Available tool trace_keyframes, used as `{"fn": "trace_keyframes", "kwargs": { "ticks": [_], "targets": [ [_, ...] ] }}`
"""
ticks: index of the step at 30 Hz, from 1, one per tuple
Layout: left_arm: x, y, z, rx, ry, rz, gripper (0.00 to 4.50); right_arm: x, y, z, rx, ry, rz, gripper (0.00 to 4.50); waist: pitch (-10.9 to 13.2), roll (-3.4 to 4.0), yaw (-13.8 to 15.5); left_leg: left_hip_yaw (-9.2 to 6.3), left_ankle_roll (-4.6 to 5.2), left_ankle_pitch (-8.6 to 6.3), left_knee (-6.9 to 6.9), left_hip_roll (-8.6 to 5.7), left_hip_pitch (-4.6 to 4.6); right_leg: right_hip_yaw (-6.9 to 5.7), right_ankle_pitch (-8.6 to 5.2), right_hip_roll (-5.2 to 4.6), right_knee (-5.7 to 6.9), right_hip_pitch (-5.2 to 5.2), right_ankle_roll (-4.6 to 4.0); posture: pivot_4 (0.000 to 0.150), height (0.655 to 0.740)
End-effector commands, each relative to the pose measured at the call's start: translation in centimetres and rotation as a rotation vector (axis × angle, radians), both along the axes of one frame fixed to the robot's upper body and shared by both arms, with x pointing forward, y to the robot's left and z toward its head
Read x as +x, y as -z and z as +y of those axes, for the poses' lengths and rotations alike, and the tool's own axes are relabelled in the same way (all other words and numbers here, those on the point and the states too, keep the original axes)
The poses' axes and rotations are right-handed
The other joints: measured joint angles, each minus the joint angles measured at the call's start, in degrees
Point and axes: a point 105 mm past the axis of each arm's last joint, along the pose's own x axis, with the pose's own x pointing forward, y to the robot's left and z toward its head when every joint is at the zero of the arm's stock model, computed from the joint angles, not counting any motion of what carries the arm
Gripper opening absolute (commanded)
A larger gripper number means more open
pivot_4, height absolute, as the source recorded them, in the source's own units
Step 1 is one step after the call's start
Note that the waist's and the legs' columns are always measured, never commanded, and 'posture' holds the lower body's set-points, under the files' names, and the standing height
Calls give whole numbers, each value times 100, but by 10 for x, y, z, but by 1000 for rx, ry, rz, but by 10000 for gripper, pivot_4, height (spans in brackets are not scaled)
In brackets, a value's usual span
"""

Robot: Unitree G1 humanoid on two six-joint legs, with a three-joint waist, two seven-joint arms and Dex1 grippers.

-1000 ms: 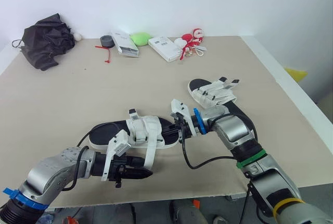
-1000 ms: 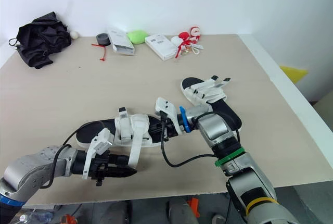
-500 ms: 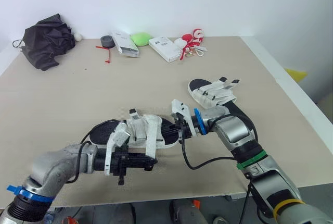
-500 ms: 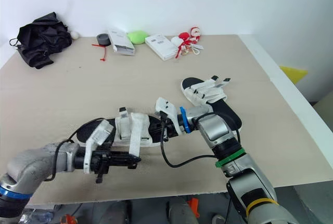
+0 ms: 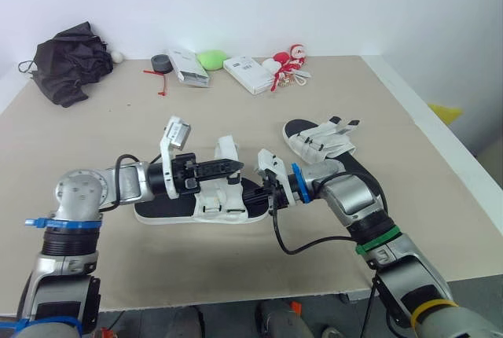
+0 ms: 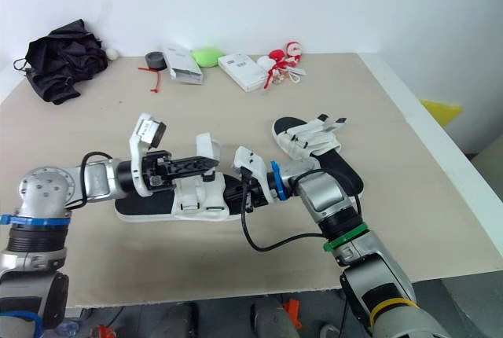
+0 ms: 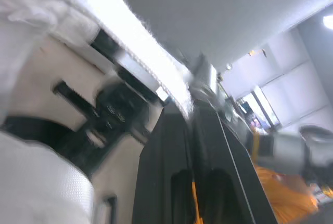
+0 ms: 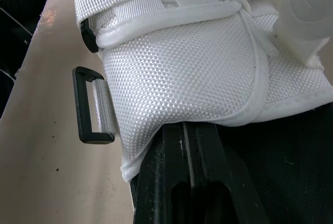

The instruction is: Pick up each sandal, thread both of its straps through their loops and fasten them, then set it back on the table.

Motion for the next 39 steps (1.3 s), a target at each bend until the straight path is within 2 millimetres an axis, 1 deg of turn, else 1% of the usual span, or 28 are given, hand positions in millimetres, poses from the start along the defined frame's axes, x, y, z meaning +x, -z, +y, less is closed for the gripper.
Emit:
{"fn": "trace_keyframes", "kwargs": {
  "ticks": [1, 4, 14, 22, 24, 27, 28, 35, 39],
  "targets": [
    [-6, 11, -9, 86, 42, -31, 824, -6, 37, -9, -109, 42, 93, 0, 0, 0, -2, -4, 0, 0, -1, 1, 0, -1, 0, 3, 0, -1, -2, 1500, 7380],
    [-11, 26, -10, 156, 70, -40, 824, -6, 37, -9, -105, 48, 93, 0, 0, 0, -2, -4, 0, 0, -1, 1, 0, 1, 0, 3, 1, 0, -3, 1500, 7380],
    [-19, 44, -7, 260, 105, -90, 824, -5, 36, -8, -95, 55, 95, 0, -2, 4, -2, -3, -3, 2, 0, 0, 2, 7, 1, 6, 1, 2, -5, 1500, 7380],
    [-20, 46, -7, 265, 98, -133, 824, -6, 36, -6, -92, 48, 96, 0, -4, 6, -3, -3, -2, 2, 0, 1, 7, 12, 1, 8, 1, 5, -5, 1500, 7380],
    [-15, 39, -9, 213, 66, -139, 824, -6, 37, -6, -93, 48, 96, 0, -5, 7, -3, -3, -2, 2, 0, 1, 7, 12, 1, 9, 1, 5, -5, 1500, 7380],
    [-6, 20, -12, 91, 30, -85, 824, -6, 37, -6, -93, 48, 97, 0, -6, 9, 3, -4, -2, 2, 5, 1, 7, 14, 2, 9, 1, 11, -3, 1500, 7380],
    [-5, 18, -13, 82, 28, -77, 824, -6, 36, -6, -93, 48, 97, 0, -5, 8, 3, -4, -2, 2, 6, 1, 6, 14, 2, 9, 1, 11, -2, 1500, 7380],
    [-14, 30, -14, 161, 55, -81, 824, -6, 37, -7, -95, 49, 99, 0, -6, 9, 2, -6, -2, 2, 15, -4, 6, 23, 5, 12, 1, 16, 3, 1500, 7380],
    [-21, 42, -14, 240, 89, -124, 824, -7, 38, -7, -94, 51, 100, 0, -6, 9, -2, -6, -2, 2, 15, -3, 6, 24, 4, 13, 1, 16, 3, 1500, 7380]
  ]
}}
